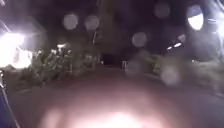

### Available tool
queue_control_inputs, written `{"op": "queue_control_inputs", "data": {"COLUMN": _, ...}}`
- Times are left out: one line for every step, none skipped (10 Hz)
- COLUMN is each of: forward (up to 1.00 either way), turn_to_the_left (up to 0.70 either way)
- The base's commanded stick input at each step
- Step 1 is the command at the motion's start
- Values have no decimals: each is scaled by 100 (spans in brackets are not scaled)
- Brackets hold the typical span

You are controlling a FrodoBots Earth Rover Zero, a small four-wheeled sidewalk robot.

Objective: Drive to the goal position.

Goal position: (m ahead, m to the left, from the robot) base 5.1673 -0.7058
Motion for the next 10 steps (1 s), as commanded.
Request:
{"op": "queue_control_inputs", "data": {"forward": 50, "turn_to_the_left": 0}}
{"op": "queue_control_inputs", "data": {"forward": 50, "turn_to_the_left": 0}}
{"op": "queue_control_inputs", "data": {"forward": 50, "turn_to_the_left": 0}}
{"op": "queue_control_inputs", "data": {"forward": 50, "turn_to_the_left": 0}}
{"op": "queue_control_inputs", "data": {"forward": 50, "turn_to_the_left": 0}}
{"op": "queue_control_inputs", "data": {"forward": 50, "turn_to_the_left": 0}}
{"op": "queue_control_inputs", "data": {"forward": 50, "turn_to_the_left": 0}}
{"op": "queue_control_inputs", "data": {"forward": 50, "turn_to_the_left": 0}}
{"op": "queue_control_inputs", "data": {"forward": 50, "turn_to_the_left": 0}}
{"op": "queue_control_inputs", "data": {"forward": 50, "turn_to_the_left": 0}}
